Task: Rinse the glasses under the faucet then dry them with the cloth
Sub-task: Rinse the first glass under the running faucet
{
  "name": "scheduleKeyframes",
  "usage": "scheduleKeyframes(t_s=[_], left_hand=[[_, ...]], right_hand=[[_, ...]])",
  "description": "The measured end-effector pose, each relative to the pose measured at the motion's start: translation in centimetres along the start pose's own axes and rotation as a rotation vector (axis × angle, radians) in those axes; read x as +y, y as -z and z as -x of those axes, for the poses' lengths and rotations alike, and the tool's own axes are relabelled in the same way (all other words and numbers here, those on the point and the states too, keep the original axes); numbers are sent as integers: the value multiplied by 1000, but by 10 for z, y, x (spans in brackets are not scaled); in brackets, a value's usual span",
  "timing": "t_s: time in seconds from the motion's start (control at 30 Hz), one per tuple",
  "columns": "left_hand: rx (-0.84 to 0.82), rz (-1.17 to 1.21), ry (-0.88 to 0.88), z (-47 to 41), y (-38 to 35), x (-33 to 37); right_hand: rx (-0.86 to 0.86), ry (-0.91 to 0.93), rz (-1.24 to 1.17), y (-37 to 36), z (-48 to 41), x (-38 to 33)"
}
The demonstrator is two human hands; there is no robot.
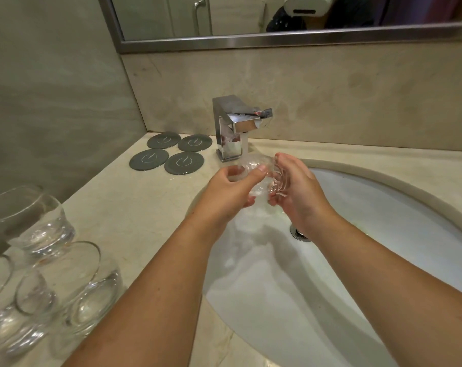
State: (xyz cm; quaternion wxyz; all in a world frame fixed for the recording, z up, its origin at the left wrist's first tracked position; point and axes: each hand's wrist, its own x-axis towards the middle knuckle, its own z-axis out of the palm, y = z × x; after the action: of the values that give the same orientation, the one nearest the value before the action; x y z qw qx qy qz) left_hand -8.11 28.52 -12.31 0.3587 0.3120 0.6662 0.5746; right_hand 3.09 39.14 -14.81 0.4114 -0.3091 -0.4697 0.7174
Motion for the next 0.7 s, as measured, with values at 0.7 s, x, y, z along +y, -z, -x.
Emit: scheduleKeyframes(t_s=[0.7], left_hand=[[33,-124,-102,2,0,0]], right_hand=[[-73,-103,3,-1,7,-7]])
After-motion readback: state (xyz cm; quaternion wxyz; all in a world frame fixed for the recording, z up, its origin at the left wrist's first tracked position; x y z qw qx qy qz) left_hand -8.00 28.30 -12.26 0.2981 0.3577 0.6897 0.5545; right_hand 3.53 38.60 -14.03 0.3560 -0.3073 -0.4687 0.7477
